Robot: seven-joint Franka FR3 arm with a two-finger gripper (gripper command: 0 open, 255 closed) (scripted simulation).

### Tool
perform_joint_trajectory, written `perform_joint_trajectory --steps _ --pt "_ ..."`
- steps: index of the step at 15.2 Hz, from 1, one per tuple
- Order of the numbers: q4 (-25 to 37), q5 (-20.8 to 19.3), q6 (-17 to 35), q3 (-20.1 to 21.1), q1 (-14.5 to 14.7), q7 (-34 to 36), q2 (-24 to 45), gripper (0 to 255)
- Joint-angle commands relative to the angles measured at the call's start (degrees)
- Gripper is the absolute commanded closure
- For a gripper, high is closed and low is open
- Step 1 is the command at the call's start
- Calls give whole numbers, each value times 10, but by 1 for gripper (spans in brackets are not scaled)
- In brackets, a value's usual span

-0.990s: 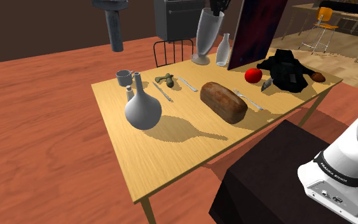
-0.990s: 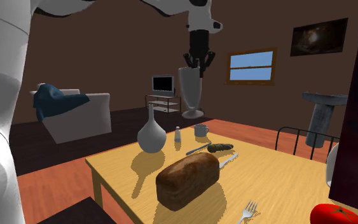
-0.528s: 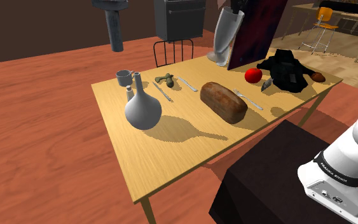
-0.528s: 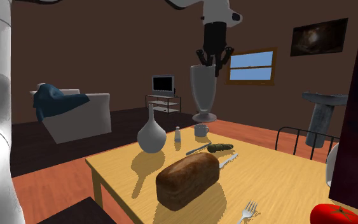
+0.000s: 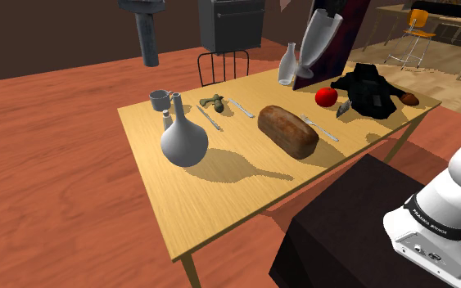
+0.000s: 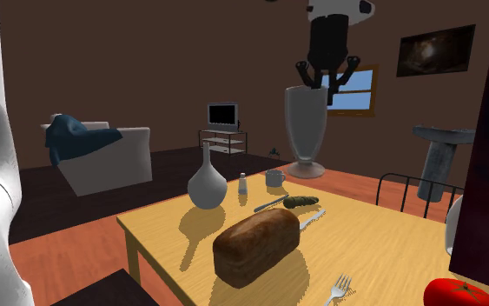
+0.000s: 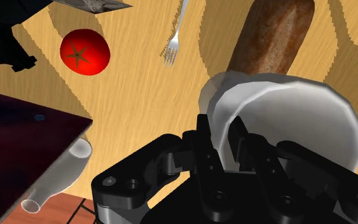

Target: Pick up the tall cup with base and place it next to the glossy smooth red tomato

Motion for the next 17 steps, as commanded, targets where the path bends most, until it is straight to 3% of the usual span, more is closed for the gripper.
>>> perform_joint_trajectory --steps 1,10,17 --pt "4 1 -4 -11 -13 -25 0 255" --pt "40 14 -17 -66 -83 -148 28 255" --pt "-34 11 43 -64 -80 -147 13 255"
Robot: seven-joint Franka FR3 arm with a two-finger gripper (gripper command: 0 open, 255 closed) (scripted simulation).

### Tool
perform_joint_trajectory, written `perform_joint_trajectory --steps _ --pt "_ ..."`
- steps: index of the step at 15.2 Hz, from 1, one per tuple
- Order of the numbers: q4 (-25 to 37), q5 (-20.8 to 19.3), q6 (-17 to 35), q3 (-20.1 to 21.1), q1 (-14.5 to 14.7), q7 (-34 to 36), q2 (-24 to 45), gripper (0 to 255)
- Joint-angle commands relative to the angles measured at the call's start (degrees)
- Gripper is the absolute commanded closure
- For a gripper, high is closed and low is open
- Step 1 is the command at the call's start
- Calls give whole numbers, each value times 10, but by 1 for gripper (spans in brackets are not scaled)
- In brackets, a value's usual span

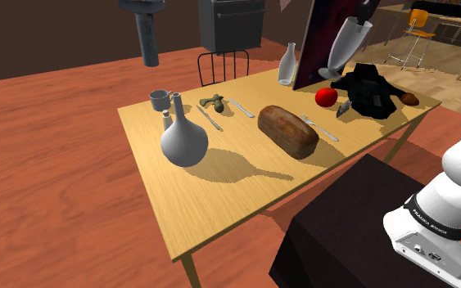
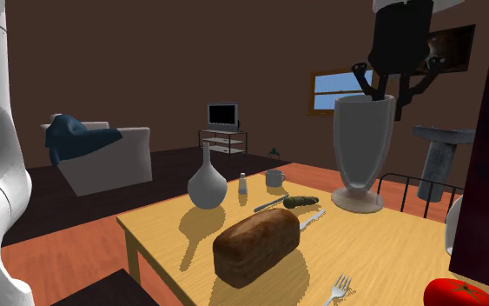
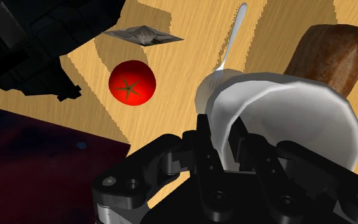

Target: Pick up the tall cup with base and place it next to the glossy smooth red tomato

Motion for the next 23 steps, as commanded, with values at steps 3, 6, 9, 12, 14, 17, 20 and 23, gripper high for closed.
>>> perform_joint_trajectory --steps 3,6,9,12,14,17,20,23 --pt "-42 -2 35 1 2 1 -8 255" --pt "-69 -2 59 1 2 0 -11 255" --pt "-93 -2 82 1 3 0 -12 255" --pt "-116 -2 106 2 3 -1 -12 255" --pt "-131 -1 121 2 3 -1 -11 255" --pt "-151 -1 143 2 3 -2 -9 255" --pt "-171 0 166 2 3 -3 -6 255" --pt "-189 2 188 2 3 -5 -2 255"
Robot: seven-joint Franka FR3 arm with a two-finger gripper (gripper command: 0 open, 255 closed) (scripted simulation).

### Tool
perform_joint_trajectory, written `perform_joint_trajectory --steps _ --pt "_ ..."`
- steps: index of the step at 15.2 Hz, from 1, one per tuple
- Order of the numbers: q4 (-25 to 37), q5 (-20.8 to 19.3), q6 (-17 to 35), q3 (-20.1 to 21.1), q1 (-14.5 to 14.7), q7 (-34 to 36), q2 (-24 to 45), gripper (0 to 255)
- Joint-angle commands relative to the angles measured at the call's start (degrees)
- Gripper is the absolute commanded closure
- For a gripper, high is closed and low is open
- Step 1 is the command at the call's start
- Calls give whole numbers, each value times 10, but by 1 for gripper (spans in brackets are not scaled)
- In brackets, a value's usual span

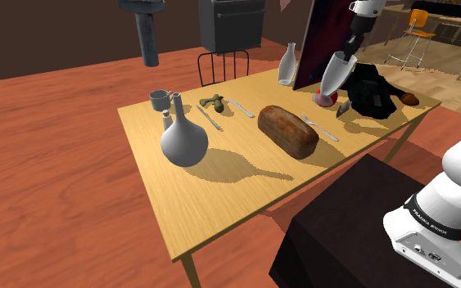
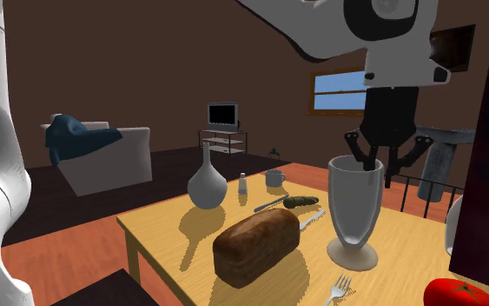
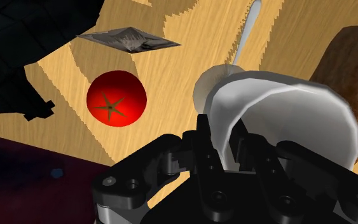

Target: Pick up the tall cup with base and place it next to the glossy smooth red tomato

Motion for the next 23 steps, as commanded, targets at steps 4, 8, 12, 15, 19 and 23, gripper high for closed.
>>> perform_joint_trajectory --steps 4,8,12,15,19,23 --pt "-27 3 37 0 -1 -4 10 255" --pt "-47 6 66 0 -1 -7 19 255" --pt "-65 10 94 1 -2 -10 30 255" --pt "-77 13 115 1 -2 -12 39 255" --pt "-91 17 143 2 -3 -16 53 255" --pt "-101 21 165 3 -4 -19 65 255"
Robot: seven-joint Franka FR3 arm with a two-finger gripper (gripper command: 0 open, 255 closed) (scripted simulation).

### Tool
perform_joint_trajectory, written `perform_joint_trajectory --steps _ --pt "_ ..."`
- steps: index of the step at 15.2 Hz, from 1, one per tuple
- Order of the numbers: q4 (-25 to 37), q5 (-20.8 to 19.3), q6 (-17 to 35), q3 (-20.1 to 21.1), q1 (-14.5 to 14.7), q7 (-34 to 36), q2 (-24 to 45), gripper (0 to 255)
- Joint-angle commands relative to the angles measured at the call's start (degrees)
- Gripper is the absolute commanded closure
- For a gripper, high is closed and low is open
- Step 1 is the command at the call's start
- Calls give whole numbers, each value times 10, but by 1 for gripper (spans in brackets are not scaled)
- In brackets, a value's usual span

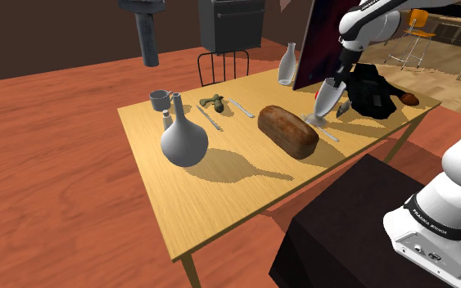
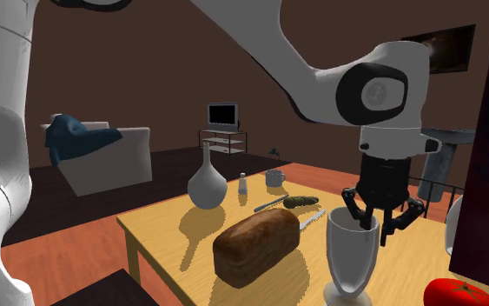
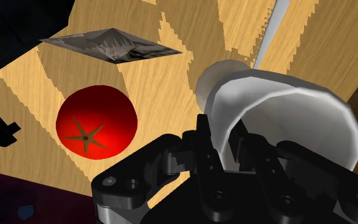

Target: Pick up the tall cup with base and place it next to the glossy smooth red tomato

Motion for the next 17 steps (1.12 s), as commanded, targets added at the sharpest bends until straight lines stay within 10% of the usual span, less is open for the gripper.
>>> perform_joint_trajectory --steps 1,6,7,17 --pt "-5 1 3 1 1 0 3 255" --pt "-5 1 3 1 1 0 3 255" --pt "-5 1 5 1 1 0 4 0" --pt "27 -10 -62 -3 2 7 -32 0"
